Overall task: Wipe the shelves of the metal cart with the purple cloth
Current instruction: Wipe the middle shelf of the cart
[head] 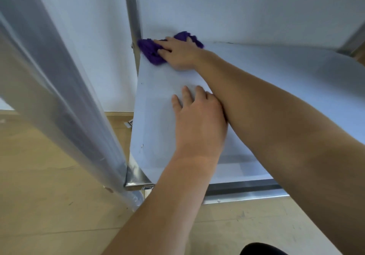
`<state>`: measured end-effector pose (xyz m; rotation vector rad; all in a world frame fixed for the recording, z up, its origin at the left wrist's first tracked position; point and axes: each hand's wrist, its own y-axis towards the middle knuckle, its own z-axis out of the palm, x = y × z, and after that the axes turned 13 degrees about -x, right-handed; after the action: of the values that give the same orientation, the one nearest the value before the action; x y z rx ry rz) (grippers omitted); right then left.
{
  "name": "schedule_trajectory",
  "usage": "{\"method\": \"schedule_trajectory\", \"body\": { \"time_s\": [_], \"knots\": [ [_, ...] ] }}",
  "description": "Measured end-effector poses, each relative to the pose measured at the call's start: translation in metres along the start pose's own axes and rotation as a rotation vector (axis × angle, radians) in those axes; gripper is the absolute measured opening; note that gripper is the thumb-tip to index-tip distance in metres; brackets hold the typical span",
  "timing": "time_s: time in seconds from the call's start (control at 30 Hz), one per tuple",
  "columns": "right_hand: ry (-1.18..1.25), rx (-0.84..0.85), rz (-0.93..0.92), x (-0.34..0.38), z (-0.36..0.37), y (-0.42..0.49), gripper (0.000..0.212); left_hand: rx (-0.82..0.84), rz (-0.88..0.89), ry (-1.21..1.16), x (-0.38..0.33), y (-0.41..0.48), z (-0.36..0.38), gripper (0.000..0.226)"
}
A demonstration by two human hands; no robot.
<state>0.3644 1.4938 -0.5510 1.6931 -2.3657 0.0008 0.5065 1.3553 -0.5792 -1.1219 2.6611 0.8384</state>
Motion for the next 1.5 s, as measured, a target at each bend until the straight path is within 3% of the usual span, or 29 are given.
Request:
{"method": "schedule_trajectory", "body": {
  "time_s": [0.1,0.27,0.43,0.63,0.8,0.9,1.03,1.13,1.5],
  "knots": [
    [0.067,0.01,-0.217,0.017,0.0,-0.008,0.047,-0.024,0.01,-0.007,0.002,0.0,0.002,0.035],
    [0.142,0.001,-0.279,-0.004,0.001,-0.022,0.047,-0.008,-0.01,-0.024,0.0,-0.001,-0.001,0.033],
    [0.113,-0.026,-0.124,-0.04,0.003,-0.037,0.047,0.011,0.012,-0.013,0.005,0.0,-0.001,0.042],
    [-0.007,-0.053,0.014,-0.1,-0.007,-0.072,0.048,-0.015,0.054,0.046,0.003,-0.001,-0.002,0.036],
    [0.008,-0.085,0.131,-0.149,-0.016,-0.095,0.05,0.045,0.065,0.102,-0.026,-0.002,-0.008,0.005],
    [0.014,-0.099,0.151,-0.168,-0.021,-0.107,0.05,0.028,0.156,-0.002,-0.063,-0.002,-0.003,0.026],
    [0.012,-0.125,0.186,-0.195,-0.032,-0.127,0.047,0.059,0.268,-0.064,-0.108,0.009,0.022,0.007],
    [-0.075,-0.124,0.177,-0.22,-0.04,-0.141,0.045,0.079,0.298,-0.1,-0.138,0.02,0.037,0.017],
    [-0.062,-0.209,0.537,-0.329,-0.064,-0.176,0.049,-0.005,0.347,-0.084,-0.165,0.02,0.072,0.018]
  ]
}}
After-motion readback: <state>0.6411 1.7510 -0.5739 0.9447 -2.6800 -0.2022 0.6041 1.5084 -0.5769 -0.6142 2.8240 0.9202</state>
